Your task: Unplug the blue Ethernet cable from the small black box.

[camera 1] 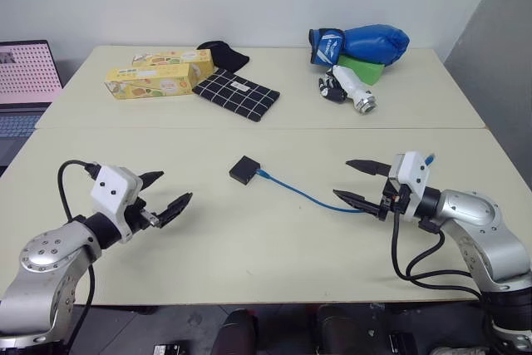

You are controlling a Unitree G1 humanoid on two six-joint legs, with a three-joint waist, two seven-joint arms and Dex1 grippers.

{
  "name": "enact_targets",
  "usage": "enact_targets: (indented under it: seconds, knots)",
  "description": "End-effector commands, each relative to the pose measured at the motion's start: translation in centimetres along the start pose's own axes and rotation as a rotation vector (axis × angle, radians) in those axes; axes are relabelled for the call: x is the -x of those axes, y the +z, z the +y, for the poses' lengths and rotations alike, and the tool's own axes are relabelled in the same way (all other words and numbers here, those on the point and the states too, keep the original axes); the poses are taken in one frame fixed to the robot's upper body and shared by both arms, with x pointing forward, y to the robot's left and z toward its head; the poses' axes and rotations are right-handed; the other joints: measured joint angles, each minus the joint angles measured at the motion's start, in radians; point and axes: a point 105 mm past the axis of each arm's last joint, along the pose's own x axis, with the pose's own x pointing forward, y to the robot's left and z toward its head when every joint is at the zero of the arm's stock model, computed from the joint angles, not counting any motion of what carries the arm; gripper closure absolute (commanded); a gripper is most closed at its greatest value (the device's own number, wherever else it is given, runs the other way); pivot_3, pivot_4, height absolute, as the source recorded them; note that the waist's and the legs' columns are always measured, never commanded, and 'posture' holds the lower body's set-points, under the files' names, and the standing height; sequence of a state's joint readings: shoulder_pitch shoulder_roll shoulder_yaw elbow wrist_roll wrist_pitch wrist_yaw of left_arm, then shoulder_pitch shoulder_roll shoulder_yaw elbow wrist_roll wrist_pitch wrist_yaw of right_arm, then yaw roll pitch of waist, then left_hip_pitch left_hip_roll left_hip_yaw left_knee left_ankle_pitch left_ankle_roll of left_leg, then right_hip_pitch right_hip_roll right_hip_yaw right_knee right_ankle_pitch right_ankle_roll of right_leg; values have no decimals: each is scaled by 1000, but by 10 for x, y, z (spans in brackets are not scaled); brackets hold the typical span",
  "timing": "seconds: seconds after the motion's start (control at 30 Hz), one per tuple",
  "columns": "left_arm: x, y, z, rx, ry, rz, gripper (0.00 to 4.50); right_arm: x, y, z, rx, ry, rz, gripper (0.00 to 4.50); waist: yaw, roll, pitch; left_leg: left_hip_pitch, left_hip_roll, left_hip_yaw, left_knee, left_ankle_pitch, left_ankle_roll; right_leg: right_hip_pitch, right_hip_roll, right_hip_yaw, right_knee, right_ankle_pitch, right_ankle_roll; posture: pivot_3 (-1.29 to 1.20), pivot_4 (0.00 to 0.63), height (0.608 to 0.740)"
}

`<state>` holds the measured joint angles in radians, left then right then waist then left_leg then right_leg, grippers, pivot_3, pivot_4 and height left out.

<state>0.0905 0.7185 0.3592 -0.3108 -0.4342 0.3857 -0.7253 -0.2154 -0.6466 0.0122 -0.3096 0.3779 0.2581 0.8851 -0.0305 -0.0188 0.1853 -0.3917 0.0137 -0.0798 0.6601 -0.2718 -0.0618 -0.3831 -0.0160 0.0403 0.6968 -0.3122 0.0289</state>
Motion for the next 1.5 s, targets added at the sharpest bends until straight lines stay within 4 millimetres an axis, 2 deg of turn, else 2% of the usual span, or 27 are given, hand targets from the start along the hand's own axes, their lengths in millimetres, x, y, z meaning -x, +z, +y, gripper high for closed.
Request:
enact_targets:
  seconds: [0.03, 0.47, 0.63, 0.73, 0.87, 0.97, 1.1, 1.23, 1.37, 1.5]
  knots:
    - [3, 13, -2, -18, -17, -51, 254, 2, 12, 2, 24, 8, -30, 1049, 0, 0, 0, 0, 0, 0, 0, 0, 0, 0, 0, 0, 0, 0, 0, 0, 150, 740]
    - [-2, 12, -6, -41, 7, -53, 254, -7, 11, 7, 9, 28, -26, 1049, 0, 0, 0, 0, 0, 0, 0, 0, 0, 0, -2, 0, 0, 0, 0, 0, 150, 740]
    - [-1, 8, -7, -13, 32, -36, 254, -18, 4, 14, -25, 34, -18, 1049, 0, 0, 0, 0, 0, 0, 0, 0, 0, 0, -2, 0, 0, 0, 0, 0, 150, 740]
    - [1, 13, -12, -14, 5, -56, 254, -26, -1, 20, -52, 53, -11, 1049, 0, 0, 0, 0, 0, 0, 0, 0, 0, 0, -2, 0, 0, 0, 0, 0, 150, 740]
    - [4, 5, -5, -48, -8, -14, 254, -43, -8, 20, -58, 38, 5, 1049, -1, 0, 0, 0, 0, 0, 0, 0, 0, 0, -2, 0, 0, 0, 0, 0, 150, 740]
    - [10, -5, -12, -14, -149, 59, 254, -78, -13, 15, -78, 0, 23, 1049, -8, 0, 0, 1, -1, 0, 0, 0, 0, 0, -1, -1, 1, 0, 0, 0, 150, 740]
    - [11, -1, -1, 12, -148, 50, 254, -114, -17, 20, -98, 17, 35, 1049, -11, 1, 1, 1, -1, 1, -1, 0, 0, -2, 3, 0, 1, 0, -2, 0, 150, 740]
    - [11, 2, -2, -22, -191, 68, 254, -149, -22, 26, -100, 39, 72, 1049, -10, 1, 1, -2, -1, 0, -1, 0, 0, -5, 3, -1, 1, -1, -2, 0, 150, 740]
    - [8, 5, 0, -27, -193, 61, 254, -168, -30, 21, -121, 1, 109, 1049, -10, 1, 1, -2, 0, 0, -1, 0, 0, -5, 2, -1, 1, -1, -2, 0, 150, 740]
    - [8, 5, -3, -34, -201, 62, 254, -177, -37, 18, -129, -22, 141, 1049, -11, 1, 1, -2, -1, 0, -1, 0, 0, -5, 2, -1, 1, 0, -2, 0, 150, 740]
